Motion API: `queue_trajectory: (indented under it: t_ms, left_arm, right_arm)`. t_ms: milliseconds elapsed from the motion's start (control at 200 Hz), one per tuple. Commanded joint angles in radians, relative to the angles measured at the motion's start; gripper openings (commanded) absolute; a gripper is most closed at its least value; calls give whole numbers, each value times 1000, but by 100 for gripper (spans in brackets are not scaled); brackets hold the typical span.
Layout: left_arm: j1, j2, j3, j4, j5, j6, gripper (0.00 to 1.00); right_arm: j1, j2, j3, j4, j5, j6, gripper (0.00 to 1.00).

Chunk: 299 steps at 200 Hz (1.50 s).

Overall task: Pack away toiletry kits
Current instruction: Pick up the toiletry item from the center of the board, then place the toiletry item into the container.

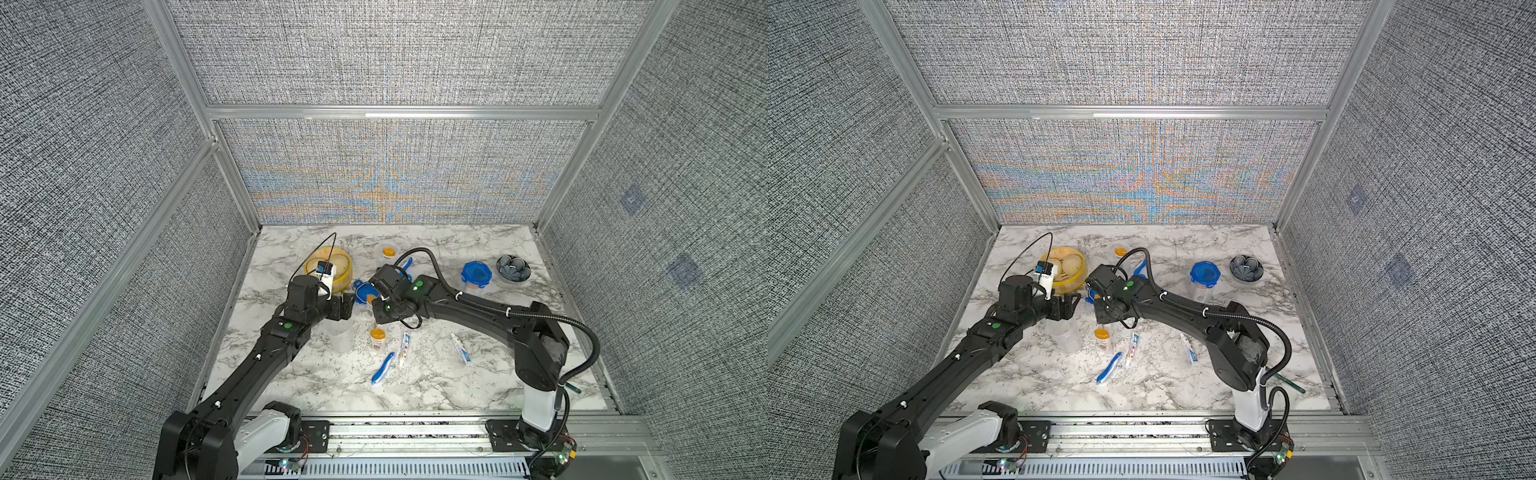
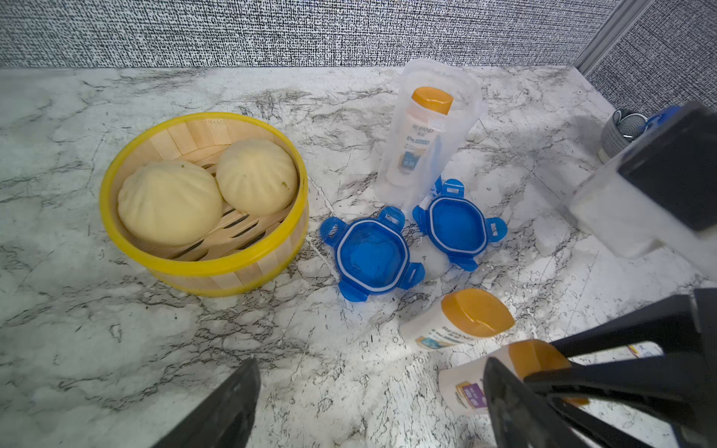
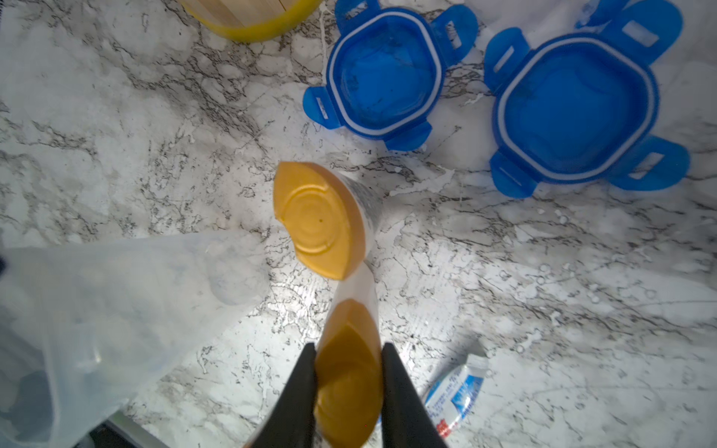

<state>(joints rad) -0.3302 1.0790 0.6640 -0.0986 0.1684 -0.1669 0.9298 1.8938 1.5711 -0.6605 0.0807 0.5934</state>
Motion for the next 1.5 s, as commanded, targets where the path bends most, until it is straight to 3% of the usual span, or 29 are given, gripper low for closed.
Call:
queue_trajectory:
  t_ms: [0, 280, 475, 741, 1096, 1491]
  left_arm:
    - [2, -6, -1, 51, 30, -14, 89]
    - [2, 12, 22, 159, 146, -92, 86]
    - [2, 82, 78, 234, 188, -137, 84]
    - [1, 201, 165, 291, 295, -141, 83]
    - [2, 211, 210, 224, 280, -102, 83]
    - [2, 187, 205, 188, 268, -87, 83]
  right_arm:
    - [-18, -40, -16, -49, 58, -34, 15]
    - [-139, -201, -69, -46, 57, -145, 10]
    - [-209, -219, 49, -45, 60, -275, 9]
    - [-288, -105, 265, 25, 36, -417, 9]
    - [-339, 131, 554, 37, -93, -455, 8]
    - [-345, 156, 560, -19, -164, -487, 8]
